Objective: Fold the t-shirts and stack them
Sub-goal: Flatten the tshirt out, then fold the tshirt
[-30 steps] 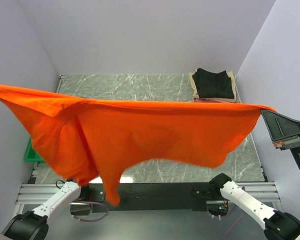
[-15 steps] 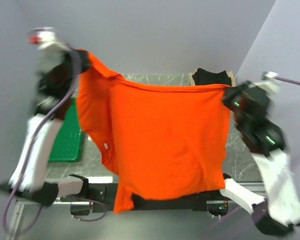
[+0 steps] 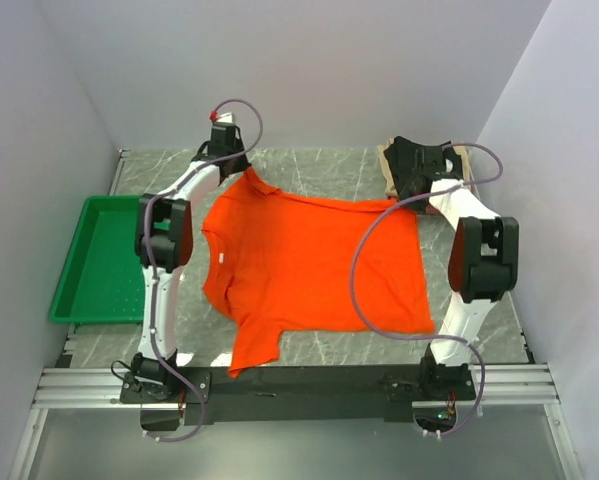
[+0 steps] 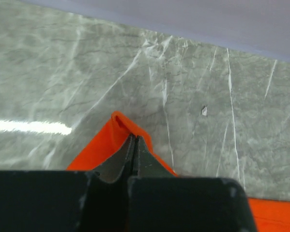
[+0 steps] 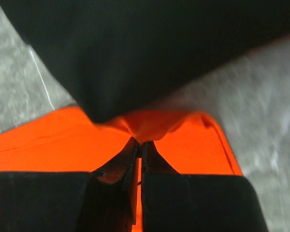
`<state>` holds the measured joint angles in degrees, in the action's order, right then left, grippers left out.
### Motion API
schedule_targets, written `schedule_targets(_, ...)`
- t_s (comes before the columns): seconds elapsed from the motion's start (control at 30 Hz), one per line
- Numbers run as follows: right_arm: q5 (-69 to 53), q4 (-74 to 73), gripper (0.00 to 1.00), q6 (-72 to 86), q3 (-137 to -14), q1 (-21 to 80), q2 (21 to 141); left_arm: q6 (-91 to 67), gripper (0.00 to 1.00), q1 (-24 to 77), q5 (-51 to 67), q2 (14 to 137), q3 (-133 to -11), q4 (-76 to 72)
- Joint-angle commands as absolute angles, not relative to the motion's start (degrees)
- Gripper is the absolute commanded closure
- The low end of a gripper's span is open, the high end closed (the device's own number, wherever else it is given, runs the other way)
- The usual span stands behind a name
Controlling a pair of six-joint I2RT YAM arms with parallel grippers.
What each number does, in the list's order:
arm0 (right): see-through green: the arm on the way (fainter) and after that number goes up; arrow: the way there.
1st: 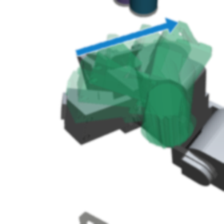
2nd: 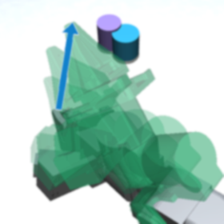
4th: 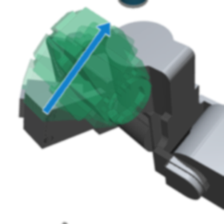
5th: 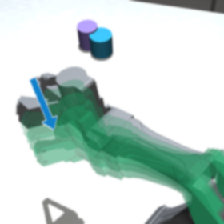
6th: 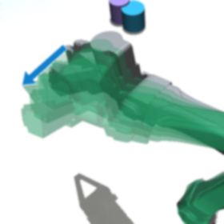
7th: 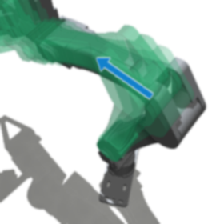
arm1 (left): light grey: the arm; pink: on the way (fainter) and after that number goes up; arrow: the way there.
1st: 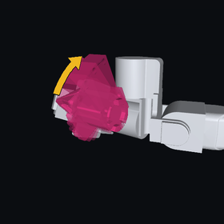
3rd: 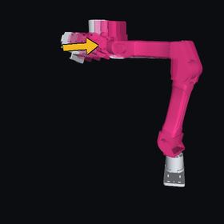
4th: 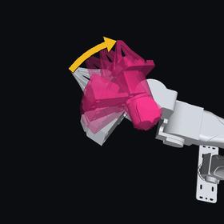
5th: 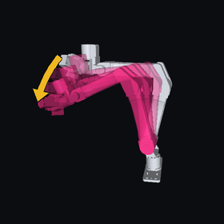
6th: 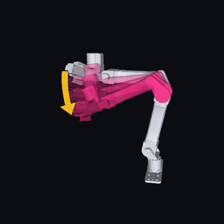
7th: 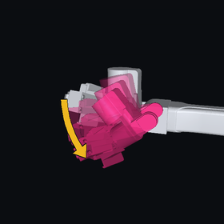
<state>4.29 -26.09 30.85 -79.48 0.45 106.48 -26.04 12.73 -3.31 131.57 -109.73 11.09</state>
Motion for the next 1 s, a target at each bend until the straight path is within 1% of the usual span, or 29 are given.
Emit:
schedule_targets(0.0, 2.45, -24.35, 1.00, 28.04, -86.30, 0.26, 108.89, -27.07, 1.00, 12.83, 0.88, 133.85, -118.55, 5.72)
schedule_targets(0.07, 3.60, -24.34, 1.00, 27.95, -87.01, 0.26, 109.77, -27.94, 0.99, 12.83, 0.18, 134.82, -118.30, 5.02)
schedule_targets(0.17, 4.75, -24.43, 1.00, 27.95, -86.66, 0.26, 109.16, -29.08, 1.00, 12.83, 0.18, 131.41, -112.96, 3.87)
schedule_targets(0.2, 4.75, -24.61, 1.00, 28.04, -86.49, 0.35, 108.99, -29.53, 1.00, 12.83, 0.18, 130.00, -109.11, 3.43)
schedule_targets(0.27, 3.96, -25.22, 1.00, 27.86, -86.13, 0.26, 108.37, -31.28, 1.00, 12.83, -2.63, 124.74, -104.70, 3.17)
schedule_targets(0.33, 3.26, -25.75, 1.00, 27.78, -85.00, 0.26, 107.23, -33.91, 1.00, 12.92, -6.05, 118.61, -94.36, 1.85)
schedule_targets(0.37, 3.16, -25.93, 1.00, 27.69, -84.99, 0.26, 106.70, -34.88, 1.00, 12.92, -7.28, 116.56, -94.31, 1.67)
schedule_targets(0.4, 3.08, -26.01, 1.00, 27.69, -84.12, 0.26, 106.09, -35.76, 1.00, 13.01, -8.43, 114.63, -89.61, 1.41)
schedule_targets(0.53, 3.52, -26.72, 1.00, 27.51, -81.65, 0.26, 102.66, -40.95, 1.00, 13.88, -11.68, 104.08, -79.30, 3.07)
schedule_targets(0.57, 3.17, -27.41, 1.00, 27.07, -81.30, 0.26, 102.40, -42.96, 1.00, 14.06, -11.95, 102.50, -75.97, 3.86)
schedule_targets(0.77, 5.53, -32.68, 1.00, 24.79, -81.12, 0.18, 100.20, -50.61, 1.00, 16.17, -15.02, 91.59, -66.03, 12.73)
schedule_targets(0.97, 10.10, -36.03, 1.00, 24.44, -79.98, 0.26, 96.86, -60.35, 1.00, 20.83, -23.53, 82.45, -58.90, 22.75)
